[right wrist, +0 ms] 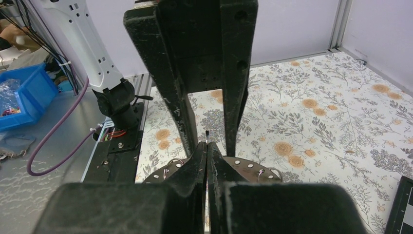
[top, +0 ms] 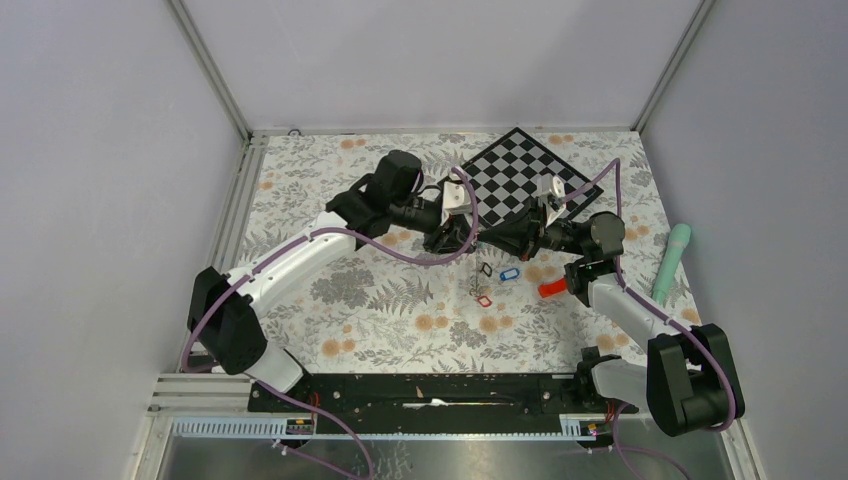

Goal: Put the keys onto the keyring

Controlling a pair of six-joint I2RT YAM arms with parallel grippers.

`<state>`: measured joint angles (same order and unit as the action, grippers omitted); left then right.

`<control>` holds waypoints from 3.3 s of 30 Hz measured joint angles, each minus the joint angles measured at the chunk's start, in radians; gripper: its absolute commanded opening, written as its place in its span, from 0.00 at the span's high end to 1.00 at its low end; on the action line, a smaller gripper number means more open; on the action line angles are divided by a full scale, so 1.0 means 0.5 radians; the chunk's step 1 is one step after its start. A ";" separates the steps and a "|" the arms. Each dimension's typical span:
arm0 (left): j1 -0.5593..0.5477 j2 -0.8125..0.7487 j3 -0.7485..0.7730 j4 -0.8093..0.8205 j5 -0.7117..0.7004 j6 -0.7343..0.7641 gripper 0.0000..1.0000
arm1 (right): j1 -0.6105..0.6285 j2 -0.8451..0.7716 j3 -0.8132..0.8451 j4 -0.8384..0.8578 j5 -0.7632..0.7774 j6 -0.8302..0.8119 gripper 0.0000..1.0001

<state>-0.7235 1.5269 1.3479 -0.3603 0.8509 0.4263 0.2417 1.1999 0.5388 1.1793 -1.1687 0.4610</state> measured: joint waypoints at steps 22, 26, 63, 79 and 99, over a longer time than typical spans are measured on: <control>-0.001 -0.010 -0.100 0.063 0.021 -0.047 0.55 | -0.001 0.000 0.000 -0.001 0.001 -0.004 1.00; -0.001 0.002 -0.100 0.089 0.027 -0.071 0.57 | -0.002 0.000 0.000 -0.001 0.000 -0.006 1.00; -0.002 0.030 -0.139 0.018 -0.055 -0.070 1.00 | -0.003 0.000 0.000 -0.094 -0.003 -0.095 1.00; -0.045 0.030 0.033 -0.220 -0.243 0.076 1.00 | -0.003 0.000 0.000 -0.291 -0.005 -0.267 1.00; -0.047 -0.011 0.055 -0.344 -0.368 0.165 1.00 | -0.003 -0.001 0.001 -0.443 0.003 -0.398 1.00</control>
<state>-0.7471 1.5211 1.3754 -0.5323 0.6670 0.5087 0.2401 1.1995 0.5392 0.9577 -1.1671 0.2619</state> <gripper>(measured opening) 0.047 0.019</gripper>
